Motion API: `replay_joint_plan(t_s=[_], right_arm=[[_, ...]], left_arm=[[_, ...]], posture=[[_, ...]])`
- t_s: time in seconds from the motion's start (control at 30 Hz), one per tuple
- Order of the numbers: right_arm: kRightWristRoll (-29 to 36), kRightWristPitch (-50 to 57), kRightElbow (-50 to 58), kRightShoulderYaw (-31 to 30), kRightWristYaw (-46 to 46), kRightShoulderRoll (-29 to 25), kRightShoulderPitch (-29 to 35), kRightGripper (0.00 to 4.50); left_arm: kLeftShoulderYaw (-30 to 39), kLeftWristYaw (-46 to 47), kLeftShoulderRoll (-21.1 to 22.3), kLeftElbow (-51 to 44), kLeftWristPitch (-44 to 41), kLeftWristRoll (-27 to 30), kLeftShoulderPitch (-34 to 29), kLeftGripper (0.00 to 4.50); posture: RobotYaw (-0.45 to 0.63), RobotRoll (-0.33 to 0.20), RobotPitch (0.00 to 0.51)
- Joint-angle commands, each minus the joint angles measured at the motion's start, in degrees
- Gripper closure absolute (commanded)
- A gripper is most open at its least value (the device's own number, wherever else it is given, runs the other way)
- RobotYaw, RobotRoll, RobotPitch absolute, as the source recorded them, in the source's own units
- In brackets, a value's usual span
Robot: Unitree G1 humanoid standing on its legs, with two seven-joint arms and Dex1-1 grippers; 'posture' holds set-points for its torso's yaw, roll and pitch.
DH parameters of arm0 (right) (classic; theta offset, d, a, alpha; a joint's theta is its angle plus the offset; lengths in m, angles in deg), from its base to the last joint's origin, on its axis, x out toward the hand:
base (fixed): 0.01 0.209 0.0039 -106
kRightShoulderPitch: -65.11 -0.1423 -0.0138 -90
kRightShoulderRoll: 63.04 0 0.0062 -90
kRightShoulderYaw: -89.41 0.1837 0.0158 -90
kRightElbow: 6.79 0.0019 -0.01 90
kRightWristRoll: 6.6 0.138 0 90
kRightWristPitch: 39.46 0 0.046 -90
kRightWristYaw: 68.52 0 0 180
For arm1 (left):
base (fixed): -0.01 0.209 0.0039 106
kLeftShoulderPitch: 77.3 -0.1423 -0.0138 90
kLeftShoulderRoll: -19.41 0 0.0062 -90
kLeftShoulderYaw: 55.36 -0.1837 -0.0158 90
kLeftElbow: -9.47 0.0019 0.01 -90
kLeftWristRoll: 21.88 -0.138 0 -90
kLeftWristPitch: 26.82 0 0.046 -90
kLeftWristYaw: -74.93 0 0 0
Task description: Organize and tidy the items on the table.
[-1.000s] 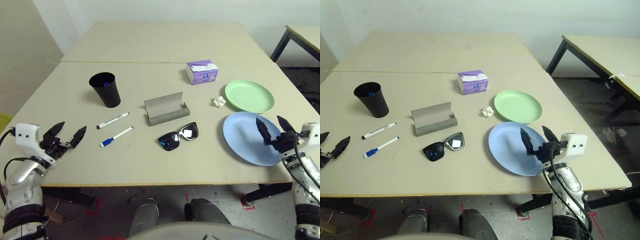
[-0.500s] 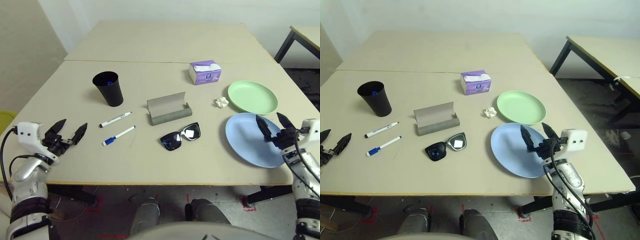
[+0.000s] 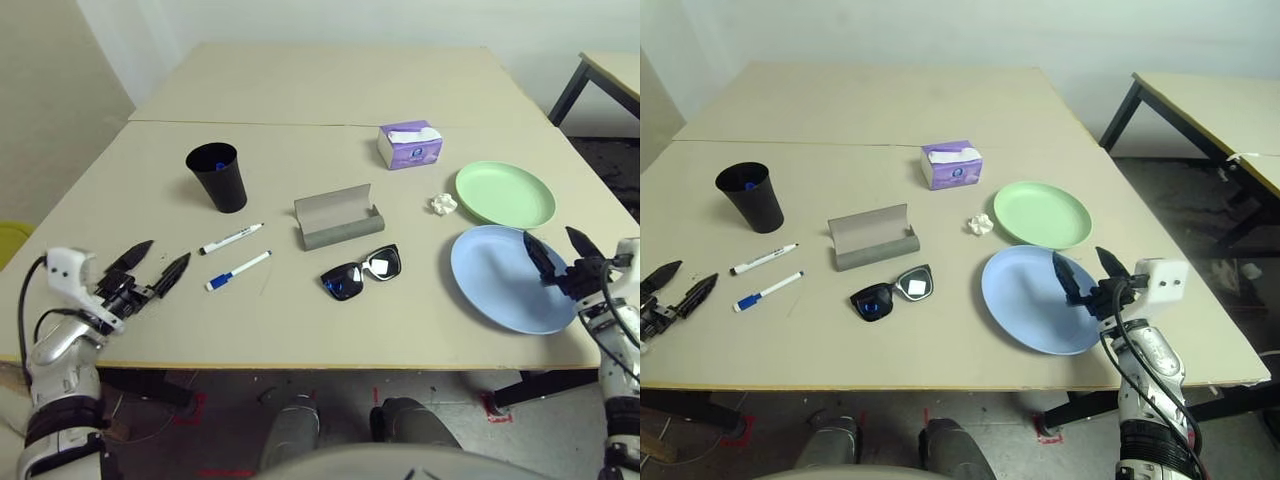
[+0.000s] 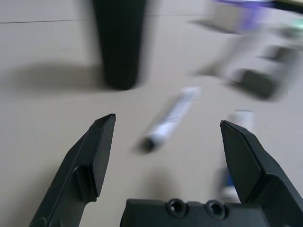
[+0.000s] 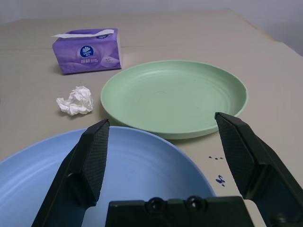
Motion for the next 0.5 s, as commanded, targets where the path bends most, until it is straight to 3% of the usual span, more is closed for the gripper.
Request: replay_joint_plan(t_s=[0.03, 0.23, 0.5], right_arm=[[-0.9, -1.2, 0.5, -0.2, 0.4, 0.3, 0.2, 0.0], [-2.3, 0.3, 4.4, 0.3, 2.5, -0.9, 2.4, 0.0], [1.2, 14.1, 20.7, 3.1, 4.8, -5.1, 12.9, 0.0]], left_arm=[[-6.1, -8.7, 0.9, -6.1, -3.9, 0.1, 0.2, 0.02], [-11.7, -14.1, 1.6, -11.1, -5.6, -1.1, 3.1, 0.02], [-14.8, -16.9, 0.7, -11.3, -3.8, -1.9, 7.9, 0.02]], posture=[[-0.07, 0.0, 0.054], [-0.12, 0.0, 0.051], [-0.17, 0.0, 0.045]])
